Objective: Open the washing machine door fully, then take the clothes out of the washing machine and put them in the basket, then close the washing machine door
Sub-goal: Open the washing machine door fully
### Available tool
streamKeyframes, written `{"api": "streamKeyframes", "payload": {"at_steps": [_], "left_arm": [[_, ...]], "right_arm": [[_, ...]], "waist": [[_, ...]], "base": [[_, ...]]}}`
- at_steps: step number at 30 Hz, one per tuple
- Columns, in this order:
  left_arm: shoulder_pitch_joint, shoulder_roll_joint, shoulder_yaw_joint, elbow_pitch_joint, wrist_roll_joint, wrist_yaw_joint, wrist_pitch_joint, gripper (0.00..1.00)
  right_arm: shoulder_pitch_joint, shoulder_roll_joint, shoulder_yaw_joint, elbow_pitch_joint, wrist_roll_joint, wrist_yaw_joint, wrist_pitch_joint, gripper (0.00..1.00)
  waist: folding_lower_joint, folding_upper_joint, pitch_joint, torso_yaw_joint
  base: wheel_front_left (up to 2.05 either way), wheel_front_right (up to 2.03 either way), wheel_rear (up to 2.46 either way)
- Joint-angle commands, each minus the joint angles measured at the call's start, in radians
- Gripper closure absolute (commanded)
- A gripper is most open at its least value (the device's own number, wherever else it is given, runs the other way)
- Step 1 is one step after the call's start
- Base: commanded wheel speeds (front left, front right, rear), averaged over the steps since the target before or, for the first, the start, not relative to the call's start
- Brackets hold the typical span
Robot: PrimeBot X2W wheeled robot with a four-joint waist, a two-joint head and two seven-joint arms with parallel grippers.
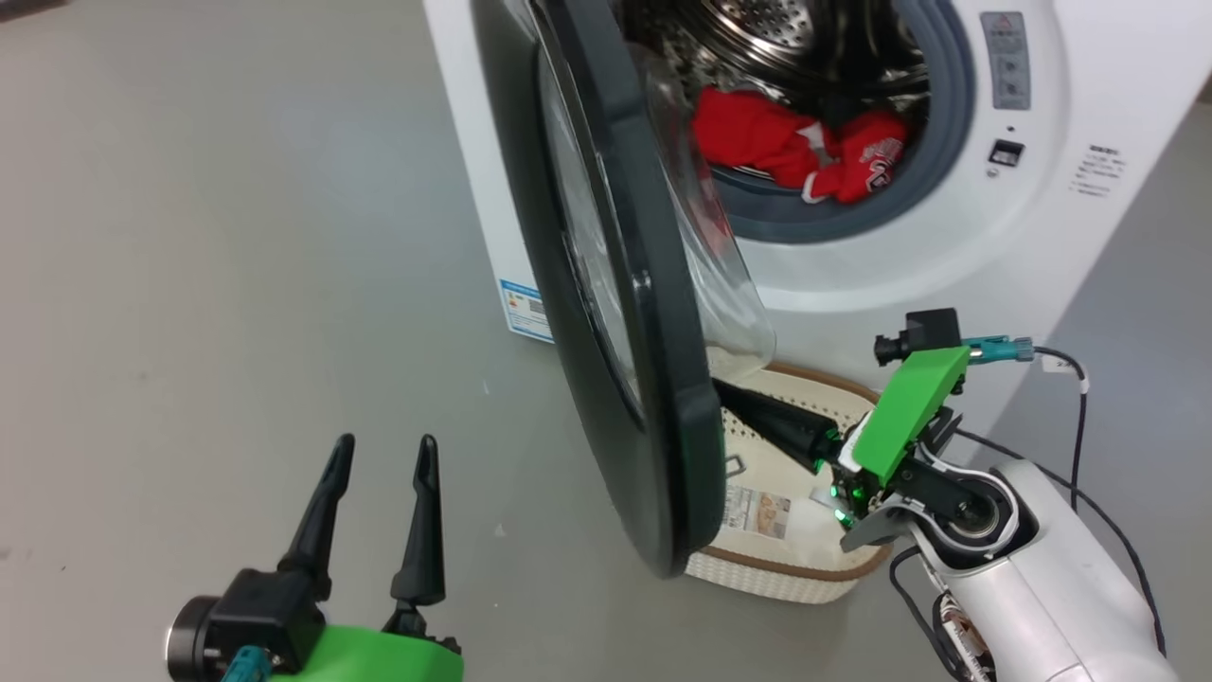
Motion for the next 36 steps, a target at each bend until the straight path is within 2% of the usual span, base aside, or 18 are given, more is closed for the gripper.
{"api": "streamKeyframes", "payload": {"at_steps": [1,22,36], "left_arm": [[-0.012,0.017,0.031,-0.031,-0.007,0.008,0.005,0.00],[0.040,0.029,0.057,-0.099,-0.030,0.043,0.004,0.00],[0.046,0.022,0.059,-0.100,-0.061,0.052,-0.004,0.00]], "right_arm": [[-0.003,0.021,0.030,-0.039,0.019,0.008,-0.002,1.00],[-0.078,0.021,0.216,-0.023,0.122,0.008,-0.032,1.00],[-0.095,0.021,0.261,-0.012,0.154,0.008,-0.056,1.00]], "waist": [[0.0000,-0.0001,-0.018,0.027],[0.0000,-0.0001,0.014,0.065],[0.0000,-0.0001,0.008,0.061]], "base": [[0.00,0.00,0.00],[0.00,0.00,0.00],[0.00,0.00,0.00]]}}
